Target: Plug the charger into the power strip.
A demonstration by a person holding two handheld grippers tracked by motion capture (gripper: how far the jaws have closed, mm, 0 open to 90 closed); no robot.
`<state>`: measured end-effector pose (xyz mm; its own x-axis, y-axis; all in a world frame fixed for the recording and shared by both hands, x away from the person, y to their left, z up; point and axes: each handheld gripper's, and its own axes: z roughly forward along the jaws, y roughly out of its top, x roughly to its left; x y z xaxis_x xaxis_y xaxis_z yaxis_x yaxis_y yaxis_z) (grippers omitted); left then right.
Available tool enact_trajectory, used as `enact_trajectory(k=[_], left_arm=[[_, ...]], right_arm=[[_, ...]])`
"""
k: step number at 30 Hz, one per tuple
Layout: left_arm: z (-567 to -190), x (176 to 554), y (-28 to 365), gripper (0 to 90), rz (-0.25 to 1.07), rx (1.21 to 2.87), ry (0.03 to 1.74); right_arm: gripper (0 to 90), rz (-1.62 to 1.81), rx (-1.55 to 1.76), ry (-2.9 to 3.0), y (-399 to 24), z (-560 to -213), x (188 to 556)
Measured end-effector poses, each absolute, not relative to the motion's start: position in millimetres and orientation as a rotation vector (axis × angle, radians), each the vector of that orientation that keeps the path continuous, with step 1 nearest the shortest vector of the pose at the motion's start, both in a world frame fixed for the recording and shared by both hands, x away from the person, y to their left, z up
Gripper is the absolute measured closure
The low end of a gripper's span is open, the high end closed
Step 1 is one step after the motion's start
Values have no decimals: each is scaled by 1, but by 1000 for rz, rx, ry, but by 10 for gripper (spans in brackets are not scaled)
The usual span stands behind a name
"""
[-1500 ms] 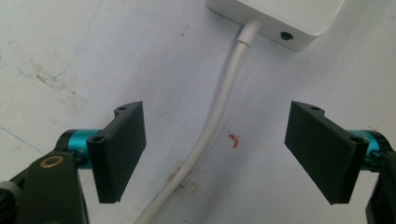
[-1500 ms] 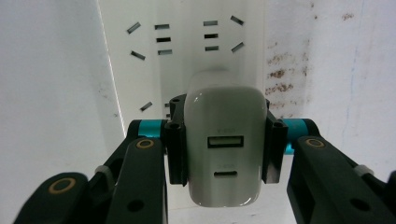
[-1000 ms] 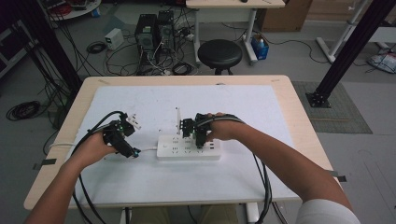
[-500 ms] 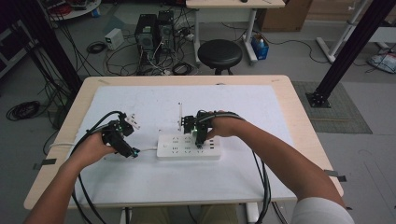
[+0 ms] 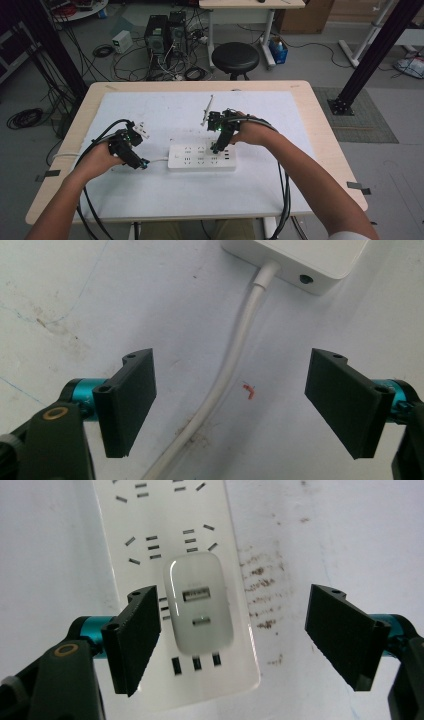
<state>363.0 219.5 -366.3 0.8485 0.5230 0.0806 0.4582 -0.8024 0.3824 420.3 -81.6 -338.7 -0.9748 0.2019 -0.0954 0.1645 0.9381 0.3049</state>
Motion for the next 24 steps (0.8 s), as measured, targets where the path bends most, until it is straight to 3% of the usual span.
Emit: enact_trajectory(k=[4,9,20,21,24], left_arm=[[-364,364,222,205,263,2676,718],[-363,365,224,205,252,2661,715],[-360,366,226,205,248,2640,716],[-358,367,226,205,250,2643,708],[-356,368,227,205,259,2645,706]], right_arm=[[120,582,460,2921,-104,-323,426],[119,655,712,2819,-125,-312,432],[118,664,922,2795,-176,-298,429],[7,647,966,2769,-187,-298,426],[7,663,962,2697,-203,-295,420]])
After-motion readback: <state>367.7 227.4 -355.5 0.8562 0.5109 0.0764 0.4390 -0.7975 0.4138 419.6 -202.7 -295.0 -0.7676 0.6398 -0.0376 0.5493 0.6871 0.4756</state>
